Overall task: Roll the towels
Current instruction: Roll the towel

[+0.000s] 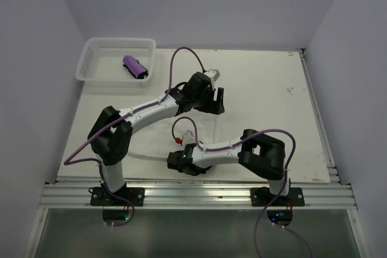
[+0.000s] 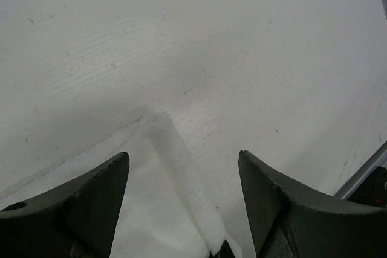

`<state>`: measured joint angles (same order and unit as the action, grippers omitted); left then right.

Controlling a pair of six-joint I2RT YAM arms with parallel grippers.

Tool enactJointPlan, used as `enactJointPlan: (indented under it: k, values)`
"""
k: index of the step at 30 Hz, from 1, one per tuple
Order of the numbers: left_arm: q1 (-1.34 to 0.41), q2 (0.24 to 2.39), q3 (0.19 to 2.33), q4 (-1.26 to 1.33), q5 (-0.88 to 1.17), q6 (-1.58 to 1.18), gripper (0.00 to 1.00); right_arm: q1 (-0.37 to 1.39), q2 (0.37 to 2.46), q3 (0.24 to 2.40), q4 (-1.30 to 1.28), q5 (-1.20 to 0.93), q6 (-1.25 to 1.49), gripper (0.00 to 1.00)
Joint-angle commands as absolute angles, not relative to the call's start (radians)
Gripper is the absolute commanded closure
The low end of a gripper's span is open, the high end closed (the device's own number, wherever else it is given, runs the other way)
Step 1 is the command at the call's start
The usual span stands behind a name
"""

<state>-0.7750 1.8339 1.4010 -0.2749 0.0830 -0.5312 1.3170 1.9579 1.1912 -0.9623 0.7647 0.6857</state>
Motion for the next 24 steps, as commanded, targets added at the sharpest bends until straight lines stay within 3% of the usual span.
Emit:
enactJointPlan:
  k: [1, 8, 24]
  values:
    - [-0.798, 1.865, 1.388, -0.304, 0.152, -0.563, 0.24, 1.313, 1.983, 1.180, -0.930, 0.733, 0.732, 1.00]
    - [-0.816, 1.966, 1.423, -0.336, 0.181, -0.574, 0.25, 1.313, 1.983, 1.175, -0.933, 0.736, 0.738, 1.00]
    - [-0.853, 2.121, 1.469, -0.382, 0.042, -0.581, 0.25, 1.315, 1.987, 1.173, -0.930, 0.736, 0.735, 1.00]
